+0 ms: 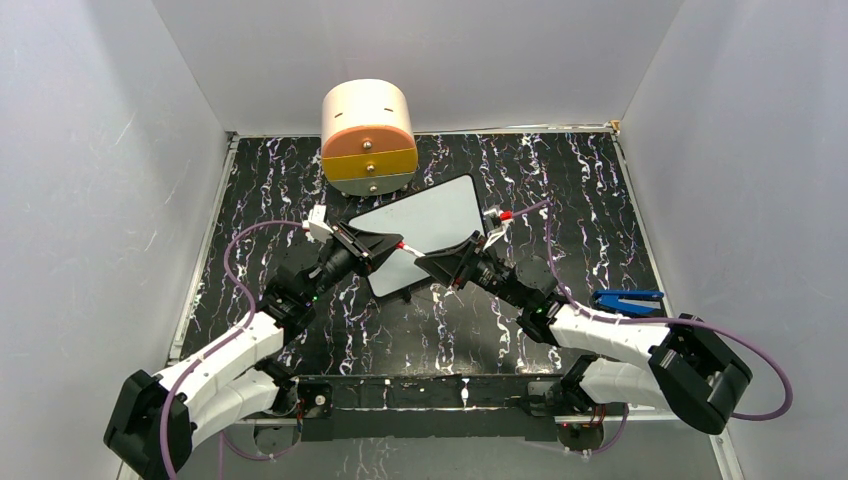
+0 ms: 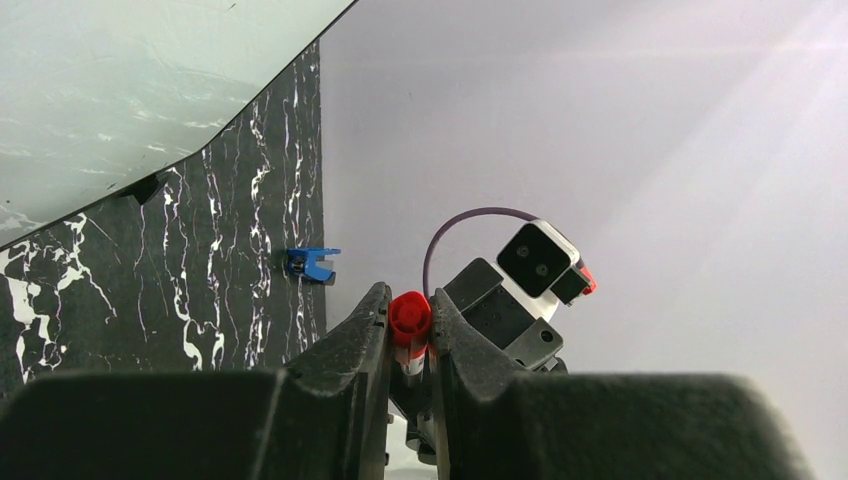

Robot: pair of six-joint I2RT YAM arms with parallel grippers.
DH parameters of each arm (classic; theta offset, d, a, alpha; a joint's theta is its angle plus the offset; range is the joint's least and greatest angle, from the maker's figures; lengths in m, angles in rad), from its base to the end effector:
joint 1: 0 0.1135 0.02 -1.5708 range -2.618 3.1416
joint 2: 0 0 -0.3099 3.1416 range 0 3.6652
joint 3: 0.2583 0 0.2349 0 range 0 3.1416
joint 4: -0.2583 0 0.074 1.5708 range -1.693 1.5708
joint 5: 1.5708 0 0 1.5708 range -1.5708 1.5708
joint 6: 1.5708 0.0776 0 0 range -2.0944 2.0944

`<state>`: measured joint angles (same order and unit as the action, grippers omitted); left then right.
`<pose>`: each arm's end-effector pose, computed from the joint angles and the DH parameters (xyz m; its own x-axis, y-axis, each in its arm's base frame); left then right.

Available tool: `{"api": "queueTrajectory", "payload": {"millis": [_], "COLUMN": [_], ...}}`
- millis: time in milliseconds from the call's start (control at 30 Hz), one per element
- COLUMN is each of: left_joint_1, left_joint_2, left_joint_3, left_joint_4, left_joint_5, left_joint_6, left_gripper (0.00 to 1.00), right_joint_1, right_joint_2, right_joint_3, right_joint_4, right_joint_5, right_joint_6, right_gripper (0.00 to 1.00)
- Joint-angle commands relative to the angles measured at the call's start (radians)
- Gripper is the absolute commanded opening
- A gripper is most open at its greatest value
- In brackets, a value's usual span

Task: Write a sentence on the whiteboard
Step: Open the whiteboard marker at the center of the board.

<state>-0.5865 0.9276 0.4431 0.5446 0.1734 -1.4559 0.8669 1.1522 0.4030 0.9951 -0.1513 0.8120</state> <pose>0.1702 -0.1292 0.3178 -0.6783 -0.7241 -0.1247 0.1286 0.0501 -0.9904 0.1512 0.1961 0.3226 -0.5071 0.5111 -0.6940 -0.6979 0.2289 0.6786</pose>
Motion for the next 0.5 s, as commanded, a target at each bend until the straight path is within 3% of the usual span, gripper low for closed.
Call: {"api": "queueTrajectory", "payload": {"millis": [0, 467], "left_joint_1": [-0.006, -0.005], "left_joint_2": [0.008, 0.025], "left_joint_3": [0.039, 0.038], "left_joint_4": [-0.028, -0.022], "left_joint_5": [0.021, 0.026], "left_joint_6": [0.050, 0.036], "left_gripper": [0.00, 0.00], "right_joint_1": [0.006, 0.006], "right_joint_2": [-0.038, -0.048], "right_joint_3": [0.028, 0.001], "right_joint_4": [0.070, 0.093], "right_joint_5": [0.014, 0.031], "right_joint_6": [-0.013, -0.001], "right_gripper": [0.38, 0.26]}}
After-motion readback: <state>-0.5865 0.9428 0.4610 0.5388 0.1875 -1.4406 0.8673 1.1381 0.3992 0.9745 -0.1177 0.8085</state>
